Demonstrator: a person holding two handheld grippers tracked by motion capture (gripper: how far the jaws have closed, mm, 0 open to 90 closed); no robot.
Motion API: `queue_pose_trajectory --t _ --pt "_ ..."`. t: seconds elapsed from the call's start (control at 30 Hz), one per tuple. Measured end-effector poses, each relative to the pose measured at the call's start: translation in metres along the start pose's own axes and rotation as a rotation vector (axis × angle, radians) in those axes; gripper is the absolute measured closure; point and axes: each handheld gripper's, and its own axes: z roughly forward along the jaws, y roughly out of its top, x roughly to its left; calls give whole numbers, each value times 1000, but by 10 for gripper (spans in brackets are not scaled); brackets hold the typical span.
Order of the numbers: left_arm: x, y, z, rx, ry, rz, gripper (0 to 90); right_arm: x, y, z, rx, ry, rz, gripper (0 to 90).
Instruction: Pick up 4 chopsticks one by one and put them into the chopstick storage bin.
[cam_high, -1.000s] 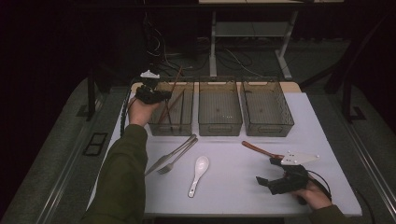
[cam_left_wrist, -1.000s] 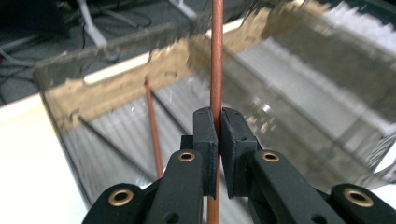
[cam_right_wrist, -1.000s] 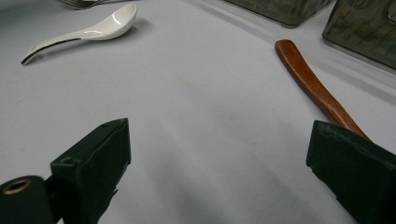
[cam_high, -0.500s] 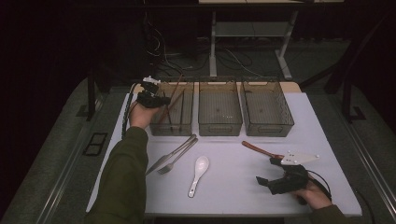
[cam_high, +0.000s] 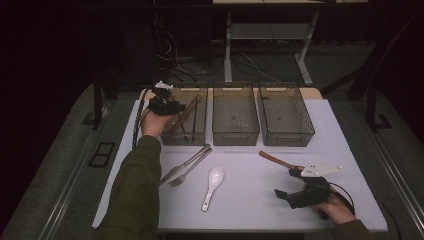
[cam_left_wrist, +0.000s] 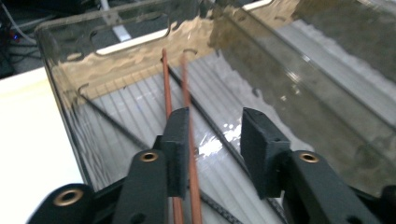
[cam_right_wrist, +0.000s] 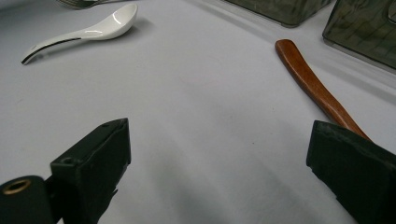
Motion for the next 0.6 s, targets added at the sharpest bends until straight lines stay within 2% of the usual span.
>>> queue_pose_trajectory --t 0.33,0.47,0.53,0.6 --pt "-14 7 -12 -51 -69 16 407 0 0 0 1 -1 -2 62" --pt "-24 8 -19 -29 -83 49 350 0 0 0 0 -2 -2 62" --pt "-29 6 -21 -32 -94 46 331 0 0 0 0 -2 -2 62" --pt "-34 3 -24 -28 -100 61 313 0 0 0 1 -2 0 62"
